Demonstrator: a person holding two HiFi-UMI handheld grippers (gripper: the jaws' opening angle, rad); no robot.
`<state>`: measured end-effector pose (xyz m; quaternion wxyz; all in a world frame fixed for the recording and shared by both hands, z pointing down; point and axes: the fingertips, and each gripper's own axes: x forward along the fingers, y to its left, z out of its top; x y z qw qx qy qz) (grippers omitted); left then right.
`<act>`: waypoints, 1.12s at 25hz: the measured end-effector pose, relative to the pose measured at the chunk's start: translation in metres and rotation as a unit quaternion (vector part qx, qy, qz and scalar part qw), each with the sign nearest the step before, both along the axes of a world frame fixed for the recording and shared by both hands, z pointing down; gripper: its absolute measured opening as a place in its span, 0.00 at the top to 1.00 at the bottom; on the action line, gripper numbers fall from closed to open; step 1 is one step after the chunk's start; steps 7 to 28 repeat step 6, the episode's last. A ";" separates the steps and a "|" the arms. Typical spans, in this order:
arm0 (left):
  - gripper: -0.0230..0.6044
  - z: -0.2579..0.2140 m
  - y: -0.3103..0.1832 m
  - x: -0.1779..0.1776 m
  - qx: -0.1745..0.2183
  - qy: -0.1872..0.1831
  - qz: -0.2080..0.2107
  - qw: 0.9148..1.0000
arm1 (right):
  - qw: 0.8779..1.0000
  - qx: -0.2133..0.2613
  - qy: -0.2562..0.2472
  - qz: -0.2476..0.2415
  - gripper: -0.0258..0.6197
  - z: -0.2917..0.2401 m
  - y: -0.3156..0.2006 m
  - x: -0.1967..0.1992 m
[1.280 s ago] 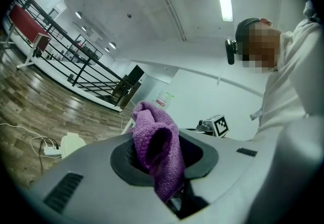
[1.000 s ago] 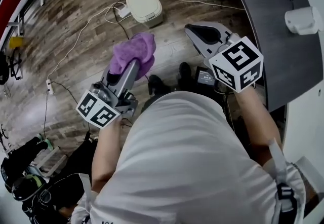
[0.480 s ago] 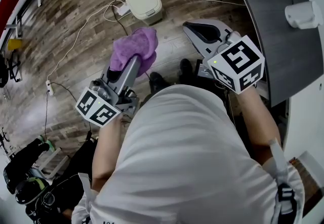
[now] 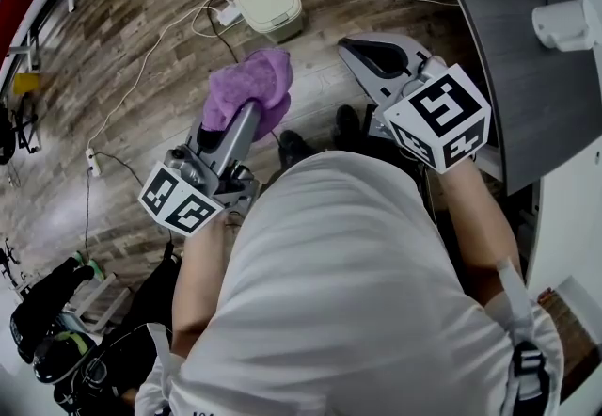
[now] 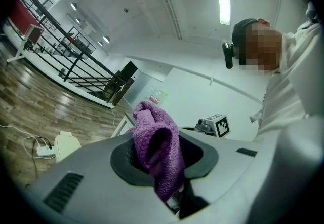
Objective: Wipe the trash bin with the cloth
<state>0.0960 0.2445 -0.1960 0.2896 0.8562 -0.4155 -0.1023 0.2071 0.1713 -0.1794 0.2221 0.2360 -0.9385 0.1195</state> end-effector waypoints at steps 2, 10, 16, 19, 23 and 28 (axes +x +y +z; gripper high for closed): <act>0.80 0.001 -0.001 0.001 0.001 0.000 0.001 1.000 | 1.000 0.000 -0.001 0.001 0.95 0.002 0.000 0.000; 0.80 0.007 0.000 0.006 0.001 0.001 0.004 1.000 | 1.000 0.000 -0.002 0.002 0.95 0.009 0.001 0.002; 0.80 0.007 0.000 0.006 0.001 0.001 0.004 1.000 | 1.000 0.000 -0.002 0.002 0.95 0.009 0.001 0.002; 0.80 0.007 0.000 0.006 0.001 0.001 0.004 1.000 | 1.000 0.000 -0.002 0.002 0.95 0.009 0.001 0.002; 0.80 0.007 0.000 0.006 0.001 0.001 0.004 1.000 | 1.000 0.000 -0.002 0.002 0.95 0.009 0.001 0.002; 0.80 0.007 0.000 0.006 0.001 0.001 0.004 1.000 | 1.000 0.000 -0.002 0.002 0.95 0.009 0.001 0.002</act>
